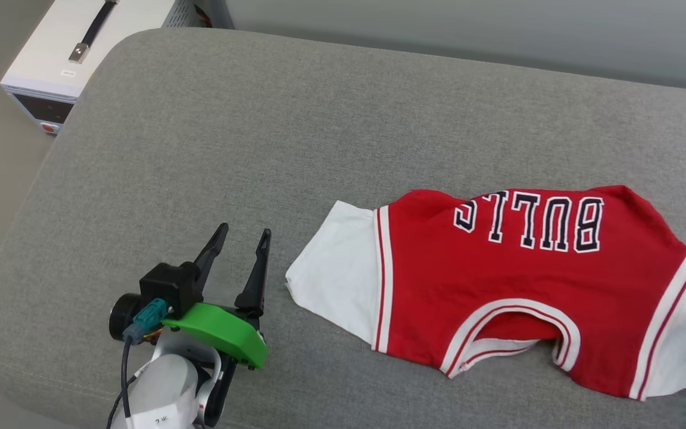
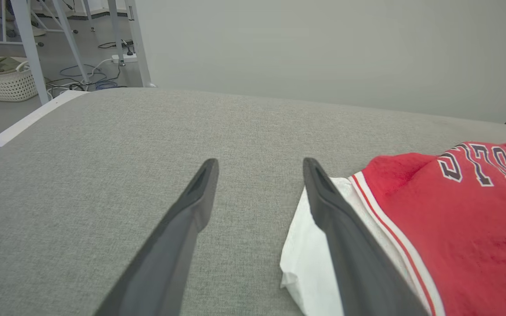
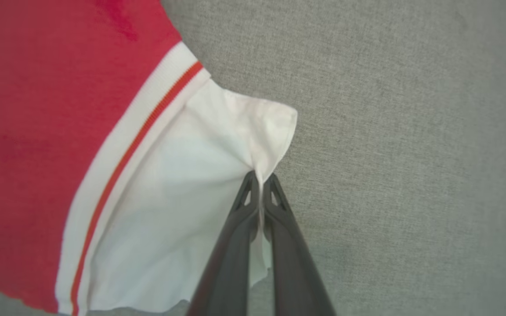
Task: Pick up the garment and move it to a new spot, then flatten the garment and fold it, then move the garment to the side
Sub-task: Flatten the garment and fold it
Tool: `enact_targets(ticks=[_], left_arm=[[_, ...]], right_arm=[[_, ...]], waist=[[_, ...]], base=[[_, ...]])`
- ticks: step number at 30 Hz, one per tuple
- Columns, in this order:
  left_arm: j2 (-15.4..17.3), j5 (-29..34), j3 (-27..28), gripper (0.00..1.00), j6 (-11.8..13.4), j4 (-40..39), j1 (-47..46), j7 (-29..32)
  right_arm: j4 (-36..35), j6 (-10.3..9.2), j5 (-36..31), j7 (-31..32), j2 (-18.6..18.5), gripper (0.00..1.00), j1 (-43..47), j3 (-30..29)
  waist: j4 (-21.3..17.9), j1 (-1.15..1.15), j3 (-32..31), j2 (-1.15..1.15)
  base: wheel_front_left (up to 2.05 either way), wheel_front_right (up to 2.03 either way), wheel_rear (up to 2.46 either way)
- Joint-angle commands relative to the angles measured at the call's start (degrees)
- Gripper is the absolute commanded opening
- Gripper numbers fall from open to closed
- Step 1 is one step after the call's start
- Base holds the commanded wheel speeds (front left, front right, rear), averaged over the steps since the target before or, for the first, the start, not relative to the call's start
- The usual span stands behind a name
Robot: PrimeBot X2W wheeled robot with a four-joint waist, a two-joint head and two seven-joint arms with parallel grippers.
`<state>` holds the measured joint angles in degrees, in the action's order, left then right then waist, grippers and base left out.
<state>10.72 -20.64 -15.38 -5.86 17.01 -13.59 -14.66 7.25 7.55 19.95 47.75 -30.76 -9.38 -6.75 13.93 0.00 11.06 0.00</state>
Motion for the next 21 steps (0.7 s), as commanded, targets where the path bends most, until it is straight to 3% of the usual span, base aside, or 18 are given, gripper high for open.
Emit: enact_targets(ticks=[1, 7, 8, 9, 10, 21], left_arm=[[0.0, 0.2, -0.1, 1.0, -0.3, 0.2, 0.3, -0.3], [0.0, 0.2, -0.4, 1.0, -0.5, 0.8, -0.1, -0.3], [0.0, 0.2, -0.5, 1.0, -0.5, 1.0, -0.3, -0.3], [0.0, 0.2, -0.6, 1.0, -0.5, 1.1, -0.4, -0.3], [-0.1, 0.2, -0.6, 1.0, -0.6, 1.2, -0.6, -0.3], [0.1, -0.3, -0.3, 1.0, -0.5, 3.0, -0.2, -0.3]], right_arm=[[0.0, -0.06, -0.1, 0.2, -1.3, 0.0, 0.7, -0.5], [2.5, -0.06, -1.4, -1.6, -4.0, 0.0, 0.6, -0.7], [3.2, -0.06, -1.8, -2.8, -3.9, 0.12, 0.1, -0.4], [3.8, -0.06, -1.8, -4.0, -3.4, 0.93, -0.3, -0.4], [4.9, -0.06, -1.8, -5.3, -2.6, 1.0, -1.0, -0.9], [7.0, -0.06, -2.5, -17.2, 0.5, 1.0, -3.1, -1.2]], waist=[[-0.4, 0.0, 0.2, 0.0], [-0.8, 0.0, 1.2, 0.0], [-0.9, 0.0, 1.3, 0.0], [-0.9, 0.0, 1.4, 0.0], [-0.9, 0.0, 1.5, 0.0], [-3.7, 0.0, -2.1, 0.0]], base=[[0.0, 0.0, 0.0], [0.0, 0.0, 0.0], [0.0, 0.0, 0.0], [0.0, 0.0, 0.0], [0.0, 0.0, 0.0], [0.0, 0.0, 0.0]])
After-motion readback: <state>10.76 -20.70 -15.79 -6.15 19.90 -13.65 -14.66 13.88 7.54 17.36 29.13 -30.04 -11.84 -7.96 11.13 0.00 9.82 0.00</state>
